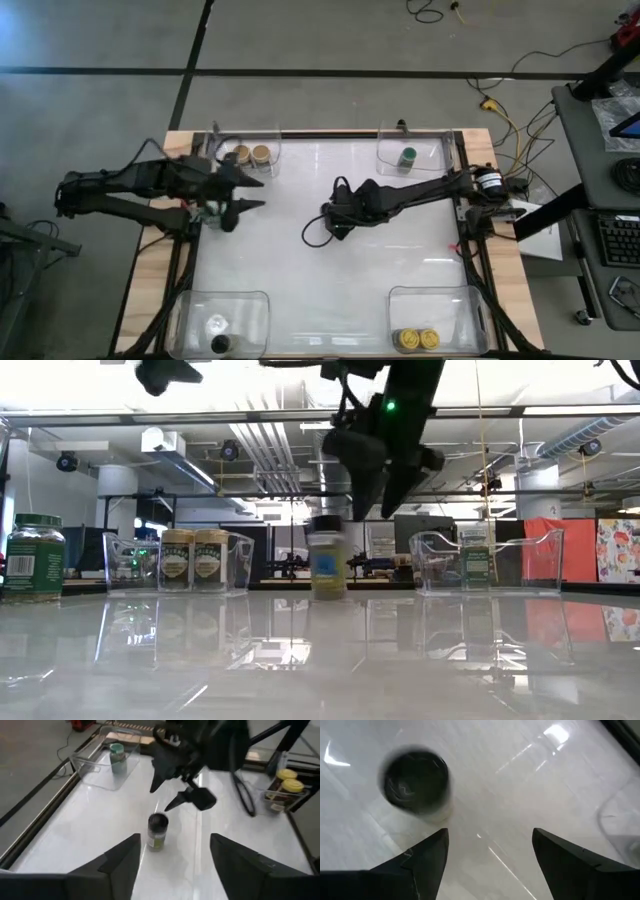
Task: Sort spices by type
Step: Put the black seasoning bottle into the bottom left transparent bin
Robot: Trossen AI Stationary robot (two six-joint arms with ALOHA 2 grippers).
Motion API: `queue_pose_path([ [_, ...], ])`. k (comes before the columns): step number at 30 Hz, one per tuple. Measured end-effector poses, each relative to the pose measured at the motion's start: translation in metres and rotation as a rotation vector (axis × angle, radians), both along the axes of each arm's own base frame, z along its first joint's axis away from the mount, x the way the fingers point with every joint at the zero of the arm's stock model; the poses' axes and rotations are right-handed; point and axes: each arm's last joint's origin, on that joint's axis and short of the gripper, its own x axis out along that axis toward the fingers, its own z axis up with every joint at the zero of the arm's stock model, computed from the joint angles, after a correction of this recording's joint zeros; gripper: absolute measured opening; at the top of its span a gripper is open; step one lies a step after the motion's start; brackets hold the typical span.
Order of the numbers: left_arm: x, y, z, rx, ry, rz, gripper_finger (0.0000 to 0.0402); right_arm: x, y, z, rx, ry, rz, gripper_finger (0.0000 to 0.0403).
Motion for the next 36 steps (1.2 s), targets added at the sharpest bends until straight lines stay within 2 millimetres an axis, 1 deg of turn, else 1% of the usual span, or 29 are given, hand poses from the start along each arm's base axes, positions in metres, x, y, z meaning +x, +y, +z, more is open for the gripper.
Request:
queue_pose_path([
  [5,0.037,0.0,-0.011,0.017,0.014,-0.014,0.0276,-0.013,0.007,0.021,0.003,-0.023,0.022,0.029],
  [9,0.071,0.003,-0.024,-0.009,0.003,-0.08,0.0305,-0.023,0.015,0.039,-0.002,-0.053,0.076,0.0297],
  [15,0.113,0.015,-0.047,-0.054,-0.018,-0.112,0.0313,-0.046,0.025,0.062,0.001,-0.059,0.104,0.0308],
  [18,0.133,0.017,-0.062,-0.056,-0.001,-0.105,0.0311,-0.055,0.029,0.068,0.007,-0.062,0.101,0.0311],
  [23,0.16,0.022,-0.089,-0.046,0.083,-0.046,0.0311,-0.064,0.04,0.072,0.012,-0.069,0.129,0.0305],
  [27,0.176,0.034,-0.107,-0.092,0.16,0.006,0.0316,-0.068,0.053,0.072,0.012,-0.052,0.173,0.03],
  [30,0.184,0.042,-0.113,-0.086,0.179,0.027,0.0319,-0.07,0.061,0.069,0.009,-0.034,0.198,0.03],
  [32,0.19,0.043,-0.114,-0.058,0.179,0.01,0.032,-0.07,0.065,0.066,0.006,-0.017,0.207,0.0302],
  [36,0.2,0.043,-0.122,-0.046,0.207,-0.01,0.032,-0.07,0.065,0.06,0.002,0.002,0.21,0.031],
])
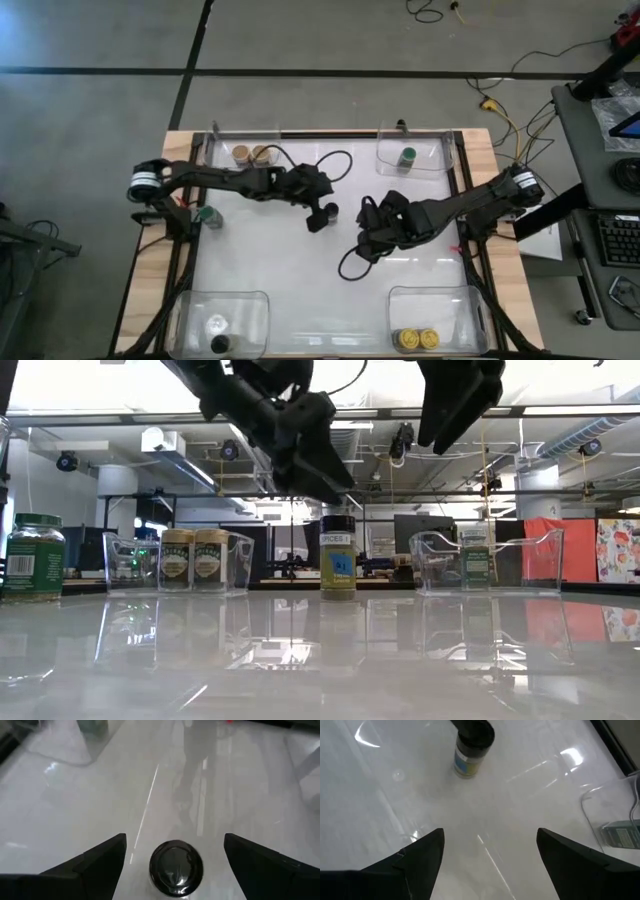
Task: Sort spices by type
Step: Put the black seasoning bottle into the bottom left transparent bin
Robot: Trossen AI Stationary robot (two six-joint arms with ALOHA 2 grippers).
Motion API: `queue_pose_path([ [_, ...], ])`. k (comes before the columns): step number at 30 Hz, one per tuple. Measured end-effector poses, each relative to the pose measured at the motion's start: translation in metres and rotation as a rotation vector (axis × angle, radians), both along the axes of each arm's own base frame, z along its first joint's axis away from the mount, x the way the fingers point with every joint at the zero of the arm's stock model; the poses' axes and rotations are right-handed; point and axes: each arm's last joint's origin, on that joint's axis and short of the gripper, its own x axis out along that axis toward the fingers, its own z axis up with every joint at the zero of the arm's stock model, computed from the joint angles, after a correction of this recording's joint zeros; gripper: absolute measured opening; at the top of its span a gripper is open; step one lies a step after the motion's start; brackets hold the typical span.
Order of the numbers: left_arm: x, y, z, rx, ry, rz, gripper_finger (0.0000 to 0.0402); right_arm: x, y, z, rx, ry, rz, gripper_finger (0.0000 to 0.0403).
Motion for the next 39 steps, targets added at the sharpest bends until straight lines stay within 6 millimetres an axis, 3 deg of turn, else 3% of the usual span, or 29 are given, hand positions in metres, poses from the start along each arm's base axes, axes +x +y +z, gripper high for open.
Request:
queue_pose_path([
  [10,0.01,0.002,-0.013,-0.003,0.031,0.007,0.032,-0.005,0.004,-0.004,-0.012,0.042,0.019,0.0301],
  [15,0.013,0.0,-0.03,-0.004,0.09,0.001,0.032,-0.007,0.004,-0.005,-0.017,0.059,0.02,0.0298],
  [25,0.014,-0.005,-0.033,0.031,0.103,0.001,0.0307,-0.007,0.004,-0.005,-0.018,0.065,0.019,0.0308],
  [39,0.012,-0.009,-0.036,0.023,0.143,-0.015,0.0193,-0.008,0.004,-0.005,-0.019,0.065,0.019,0.0288],
])
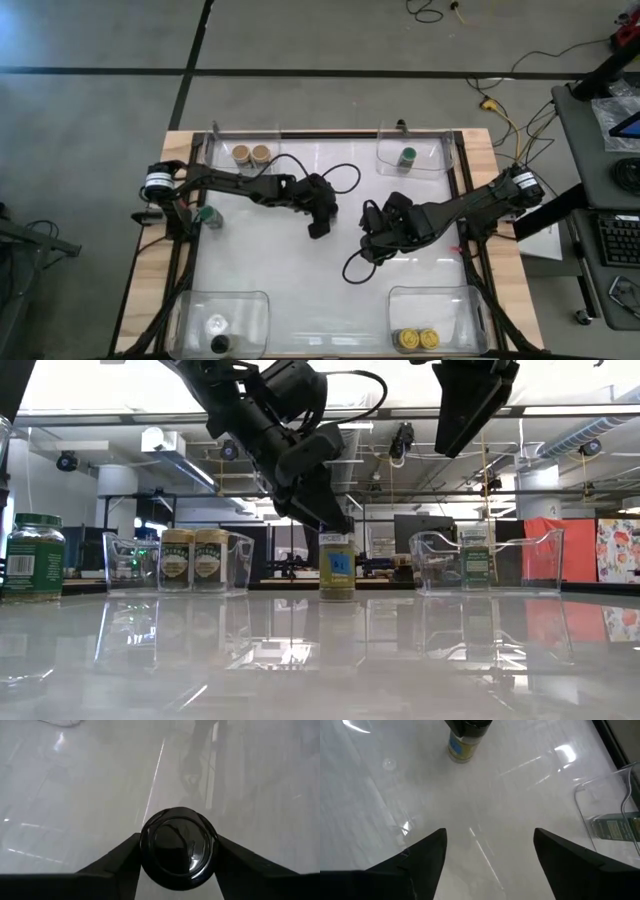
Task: Sort spices by type
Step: Put the black seasoning bottle into the bottom left transparent bin
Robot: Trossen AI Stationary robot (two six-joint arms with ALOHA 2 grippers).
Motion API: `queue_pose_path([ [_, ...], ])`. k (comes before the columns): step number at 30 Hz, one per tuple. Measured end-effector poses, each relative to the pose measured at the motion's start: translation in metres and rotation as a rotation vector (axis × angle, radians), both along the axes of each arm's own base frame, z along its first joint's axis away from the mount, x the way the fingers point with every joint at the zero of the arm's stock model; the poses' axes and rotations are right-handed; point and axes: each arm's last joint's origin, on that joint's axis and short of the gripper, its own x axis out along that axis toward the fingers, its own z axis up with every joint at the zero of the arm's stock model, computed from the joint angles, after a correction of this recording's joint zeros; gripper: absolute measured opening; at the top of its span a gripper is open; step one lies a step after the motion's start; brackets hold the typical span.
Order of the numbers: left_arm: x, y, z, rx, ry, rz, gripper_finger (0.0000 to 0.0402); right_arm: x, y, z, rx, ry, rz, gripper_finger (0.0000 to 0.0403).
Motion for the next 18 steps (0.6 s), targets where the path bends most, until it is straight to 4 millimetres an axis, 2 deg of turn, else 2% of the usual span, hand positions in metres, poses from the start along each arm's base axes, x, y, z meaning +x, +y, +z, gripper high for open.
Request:
queue_pose_path([
  [6,-0.003,-0.009,0.009,-0.021,0.009,-0.009,0.0191,0.0,0.0,0.0,0.013,-0.008,-0.021,0.0278],
  [14,-0.017,-0.042,0.067,-0.02,0.009,-0.097,0.0196,-0.002,0.005,0.0,0.018,-0.007,-0.008,0.0262],
  [18,-0.036,-0.066,0.101,-0.043,0.011,-0.143,0.0195,-0.003,0.009,-0.001,0.052,0.03,0.053,0.0256],
])
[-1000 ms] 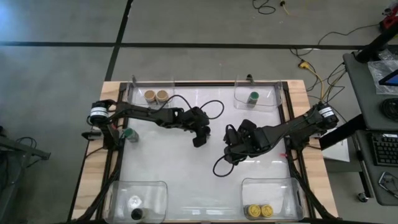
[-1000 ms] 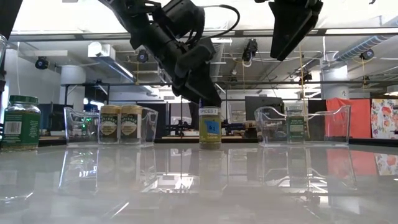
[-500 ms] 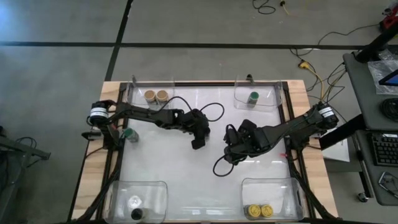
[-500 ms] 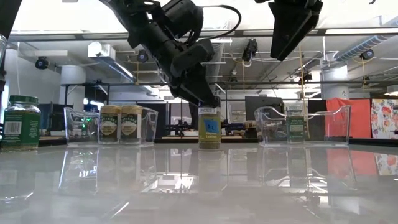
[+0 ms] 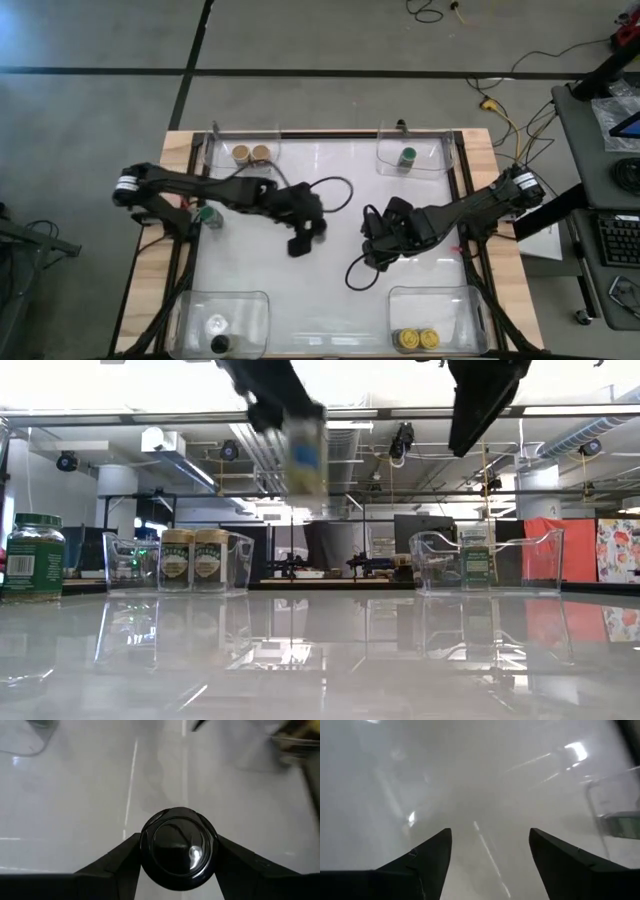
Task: Sort spices by type
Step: Put the black seasoning bottle into the bottom left transparent bin
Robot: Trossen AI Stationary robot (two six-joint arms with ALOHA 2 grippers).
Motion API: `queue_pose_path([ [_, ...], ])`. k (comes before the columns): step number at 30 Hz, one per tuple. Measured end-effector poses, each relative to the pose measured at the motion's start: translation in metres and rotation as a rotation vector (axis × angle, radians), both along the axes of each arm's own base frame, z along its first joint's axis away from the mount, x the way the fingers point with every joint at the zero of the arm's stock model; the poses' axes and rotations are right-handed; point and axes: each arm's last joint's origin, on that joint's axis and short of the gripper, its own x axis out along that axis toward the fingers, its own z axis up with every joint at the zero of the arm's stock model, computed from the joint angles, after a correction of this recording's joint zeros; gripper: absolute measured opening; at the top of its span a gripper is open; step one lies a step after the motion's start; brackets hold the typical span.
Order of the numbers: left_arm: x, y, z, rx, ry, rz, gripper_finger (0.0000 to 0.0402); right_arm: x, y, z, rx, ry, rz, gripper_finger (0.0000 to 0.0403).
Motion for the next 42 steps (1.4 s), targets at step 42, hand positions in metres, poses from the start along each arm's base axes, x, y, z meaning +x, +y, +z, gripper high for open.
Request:
queue_pose_path([
  [42,-0.184,-0.236,0.005,-0.101,-0.033,-0.082,0.0194,0.107,0.121,-0.001,0.191,-0.441,0.123,0.0249],
])
